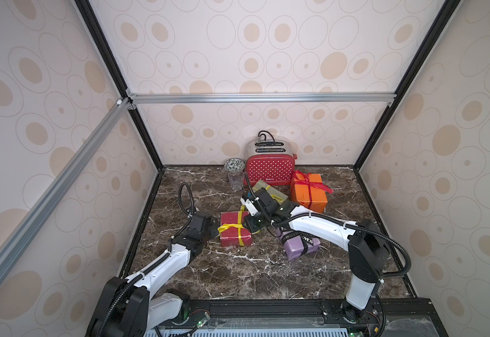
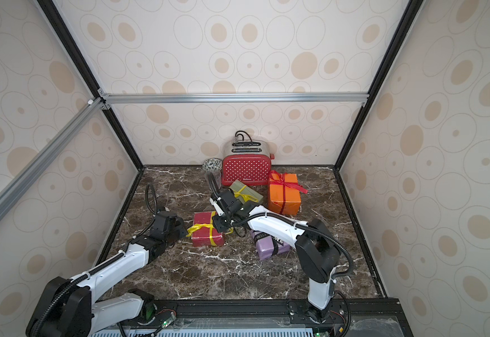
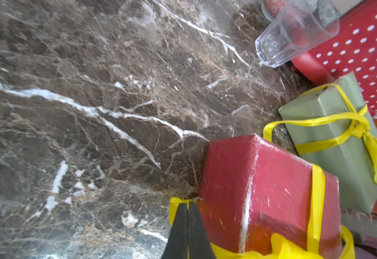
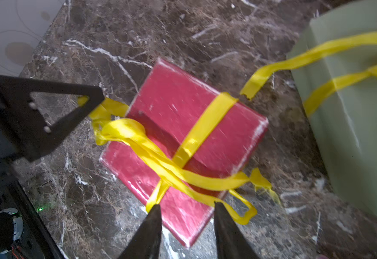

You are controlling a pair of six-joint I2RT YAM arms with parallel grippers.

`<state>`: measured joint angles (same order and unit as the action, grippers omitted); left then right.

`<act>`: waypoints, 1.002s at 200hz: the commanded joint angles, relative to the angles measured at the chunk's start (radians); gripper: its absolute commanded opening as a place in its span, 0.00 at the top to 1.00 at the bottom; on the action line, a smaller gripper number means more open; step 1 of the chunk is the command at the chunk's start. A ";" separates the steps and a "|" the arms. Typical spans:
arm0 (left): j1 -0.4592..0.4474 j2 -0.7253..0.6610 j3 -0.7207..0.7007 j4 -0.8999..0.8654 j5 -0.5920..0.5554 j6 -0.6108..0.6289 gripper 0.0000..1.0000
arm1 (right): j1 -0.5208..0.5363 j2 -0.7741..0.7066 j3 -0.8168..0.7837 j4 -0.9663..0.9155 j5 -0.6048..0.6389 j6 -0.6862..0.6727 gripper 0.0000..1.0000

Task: Untie the ribbon bows on the gift boxes
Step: Untie the ribbon from the gift box.

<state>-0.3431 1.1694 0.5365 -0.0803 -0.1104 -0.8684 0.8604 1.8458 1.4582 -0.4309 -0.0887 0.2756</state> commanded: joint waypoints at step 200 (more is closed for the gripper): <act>0.004 0.006 0.030 0.012 0.034 0.044 1.00 | 0.066 0.163 0.138 -0.211 0.117 -0.153 0.78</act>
<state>-0.3431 1.1820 0.5373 -0.0654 -0.0582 -0.8402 0.9176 2.0121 1.6196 -0.5995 0.0074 0.1303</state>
